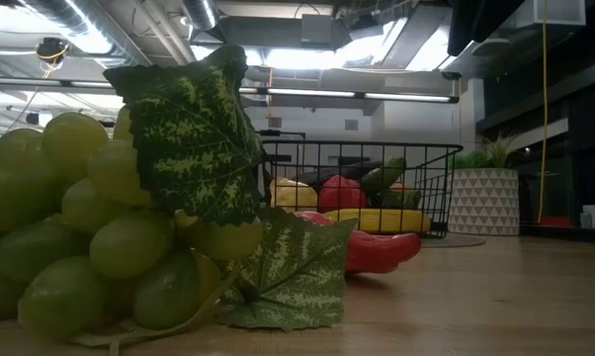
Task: Build produce basket
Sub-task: Put the violet garlic into the black wire basket
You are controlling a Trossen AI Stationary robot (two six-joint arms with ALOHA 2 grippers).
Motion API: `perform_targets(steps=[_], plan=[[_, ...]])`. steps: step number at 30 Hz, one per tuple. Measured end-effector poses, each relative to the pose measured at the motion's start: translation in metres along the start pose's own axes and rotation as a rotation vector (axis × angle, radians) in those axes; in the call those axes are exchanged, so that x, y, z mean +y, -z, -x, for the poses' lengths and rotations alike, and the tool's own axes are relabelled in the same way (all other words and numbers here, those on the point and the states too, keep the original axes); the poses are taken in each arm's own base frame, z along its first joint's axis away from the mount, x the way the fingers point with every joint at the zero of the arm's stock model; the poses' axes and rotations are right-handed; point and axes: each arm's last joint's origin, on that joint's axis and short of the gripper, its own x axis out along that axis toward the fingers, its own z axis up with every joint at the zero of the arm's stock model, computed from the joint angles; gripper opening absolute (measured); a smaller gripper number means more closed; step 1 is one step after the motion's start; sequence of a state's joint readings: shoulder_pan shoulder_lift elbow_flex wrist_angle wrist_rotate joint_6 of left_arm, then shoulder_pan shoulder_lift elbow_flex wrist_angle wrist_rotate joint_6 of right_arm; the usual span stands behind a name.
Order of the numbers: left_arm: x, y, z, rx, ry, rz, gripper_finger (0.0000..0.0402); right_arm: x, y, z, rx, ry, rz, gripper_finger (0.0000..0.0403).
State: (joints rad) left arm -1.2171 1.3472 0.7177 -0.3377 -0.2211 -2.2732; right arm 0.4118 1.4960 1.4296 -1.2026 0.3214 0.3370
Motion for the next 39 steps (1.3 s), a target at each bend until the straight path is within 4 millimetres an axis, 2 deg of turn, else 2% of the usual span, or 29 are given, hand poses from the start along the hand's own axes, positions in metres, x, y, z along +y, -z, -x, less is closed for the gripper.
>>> perform_targets(steps=[3,8,18,28,32,35,39], plan=[[0.002,0.003,0.001,-0.001,0.002,0.016,0.0264,0.0,0.0,0.0,0.0,0.0,0.0,0.0227],[0.0,-0.002,0.001,-0.103,0.07,0.018,0.0264,0.0,0.0,0.0,0.0,0.0,-0.001,0.0227],[0.001,-0.002,0.002,-0.113,0.078,0.016,0.0264,0.0,0.0,0.0,0.0,0.0,-0.001,0.0227],[0.009,-0.007,0.035,-0.147,0.087,0.032,0.0264,0.0,0.0,0.0,0.0,0.0,-0.001,0.0227],[0.01,-0.01,0.038,-0.165,0.072,-0.056,0.0264,0.0,0.0,0.0,-0.001,0.0,0.0,0.0227],[0.009,-0.012,0.037,-0.211,0.083,-0.192,0.0264,0.0,0.0,0.0,-0.002,0.0,0.001,0.0227],[0.004,-0.019,0.037,-0.323,0.125,-0.32,0.0264,0.001,0.004,-0.007,0.019,0.008,0.01,0.0227]])
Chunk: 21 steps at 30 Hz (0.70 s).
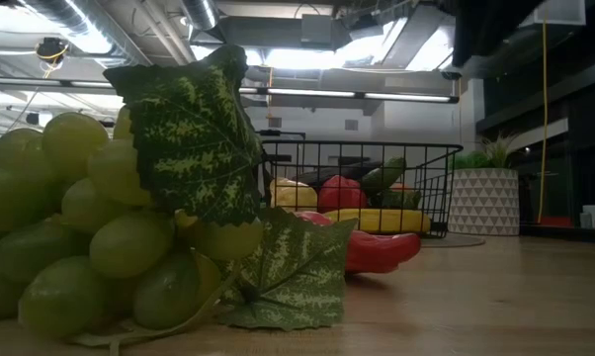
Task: Build produce basket
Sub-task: Put the violet garlic into the black wire basket
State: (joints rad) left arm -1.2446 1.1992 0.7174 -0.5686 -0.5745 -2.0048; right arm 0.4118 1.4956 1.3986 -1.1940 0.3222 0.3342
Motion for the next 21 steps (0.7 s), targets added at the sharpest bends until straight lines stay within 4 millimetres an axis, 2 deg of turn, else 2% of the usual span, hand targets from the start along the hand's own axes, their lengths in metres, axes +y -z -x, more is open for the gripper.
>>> perform_targets(steps=[6,14,17,21], plan=[[-0.004,-0.009,-0.004,-0.106,0.025,-0.1,0.0264,0.002,0.01,-0.014,0.057,0.02,0.015,0.0227],[-0.004,-0.017,-0.009,-0.102,-0.024,-0.123,0.0264,0.001,0.007,-0.012,0.04,0.016,0.02,0.0227],[0.001,-0.022,-0.011,-0.058,-0.112,-0.095,0.0264,0.001,0.007,-0.012,0.04,0.016,0.027,0.0227],[0.015,-0.034,-0.012,-0.033,-0.312,-0.044,0.0264,0.001,0.007,-0.012,0.039,0.015,0.026,0.0227]])
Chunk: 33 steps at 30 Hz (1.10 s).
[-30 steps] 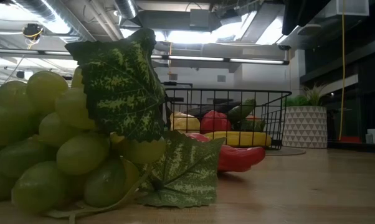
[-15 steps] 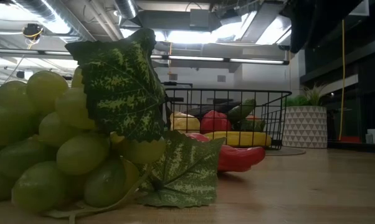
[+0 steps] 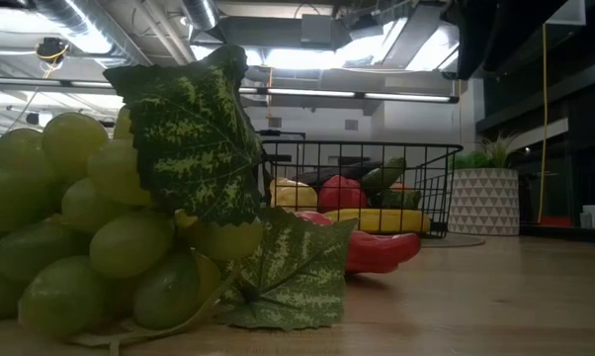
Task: Build produce basket
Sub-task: Put the violet garlic into the black wire basket
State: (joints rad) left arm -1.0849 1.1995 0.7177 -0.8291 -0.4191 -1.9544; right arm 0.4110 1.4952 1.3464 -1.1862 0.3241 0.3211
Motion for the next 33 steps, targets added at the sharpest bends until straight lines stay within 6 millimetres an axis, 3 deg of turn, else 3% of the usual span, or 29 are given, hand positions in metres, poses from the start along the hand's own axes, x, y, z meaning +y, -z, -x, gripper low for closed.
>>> perform_targets(steps=[6,13,21,33], plan=[[0.011,-0.009,-0.002,0.034,-0.169,-0.002,0.0264,0.0,0.0,0.0,0.0,-0.001,-0.011,0.0227],[0.004,-0.003,-0.003,0.231,-0.165,0.092,0.0263,0.0,0.0,0.0,0.001,-0.001,-0.011,0.0227],[0.004,-0.006,-0.004,0.148,-0.138,0.096,0.0263,0.0,0.0,0.0,0.001,-0.001,-0.017,0.0227],[0.011,0.004,-0.022,0.216,-0.263,0.104,0.0263,0.0,0.0,0.0,0.001,-0.002,-0.037,0.0227]])
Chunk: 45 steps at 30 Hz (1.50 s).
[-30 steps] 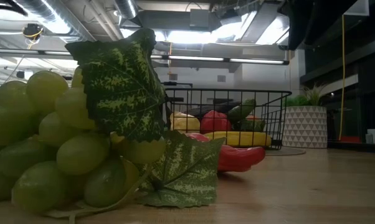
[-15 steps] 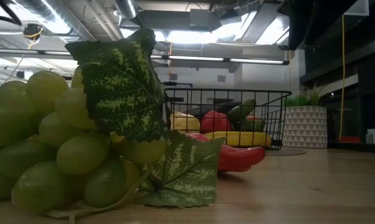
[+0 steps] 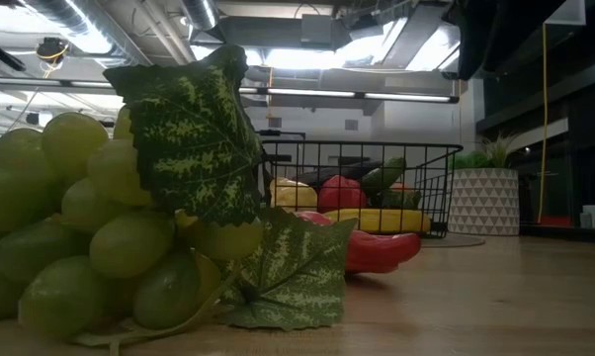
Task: Build produce basket
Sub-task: Put the violet garlic into the black wire basket
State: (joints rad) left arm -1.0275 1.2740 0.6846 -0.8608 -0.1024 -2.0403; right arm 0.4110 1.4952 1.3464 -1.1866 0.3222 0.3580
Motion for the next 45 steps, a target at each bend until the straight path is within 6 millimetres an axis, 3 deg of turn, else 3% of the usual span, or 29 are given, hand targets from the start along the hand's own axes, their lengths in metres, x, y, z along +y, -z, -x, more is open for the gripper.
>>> perform_targets(steps=[6,10,16,24,30,37,41,45], plan=[[-0.002,0.001,0.0,0.011,0.022,0.003,0.0262,0.0,0.001,0.0,0.009,0.003,0.004,0.0227],[-0.004,0.002,0.0,0.018,0.036,0.004,0.024,-0.001,0.003,0.0,0.028,0.011,0.01,0.0227],[-0.005,0.002,0.0,0.025,0.049,0.006,0.0159,-0.002,0.006,0.0,0.062,0.023,0.022,0.0227],[-0.005,0.001,0.0,-0.012,0.065,0.007,0.0017,-0.005,0.013,0.001,0.126,0.051,-0.013,0.0227],[-0.011,-0.013,0.0,-0.189,0.133,0.048,0.0011,-0.01,0.023,0.003,0.222,0.1,-0.06,0.0227],[-0.024,-0.047,0.007,-0.559,0.169,-0.138,0.0007,-0.012,0.027,0.005,0.264,0.127,-0.088,0.0227],[-0.039,-0.069,0.024,-0.806,0.144,-0.207,0.0007,-0.012,0.028,0.005,0.28,0.134,-0.082,0.0227],[-0.059,-0.087,0.057,-0.984,0.091,-0.293,0.0007,-0.014,0.032,0.007,0.323,0.146,-0.069,0.0227]])
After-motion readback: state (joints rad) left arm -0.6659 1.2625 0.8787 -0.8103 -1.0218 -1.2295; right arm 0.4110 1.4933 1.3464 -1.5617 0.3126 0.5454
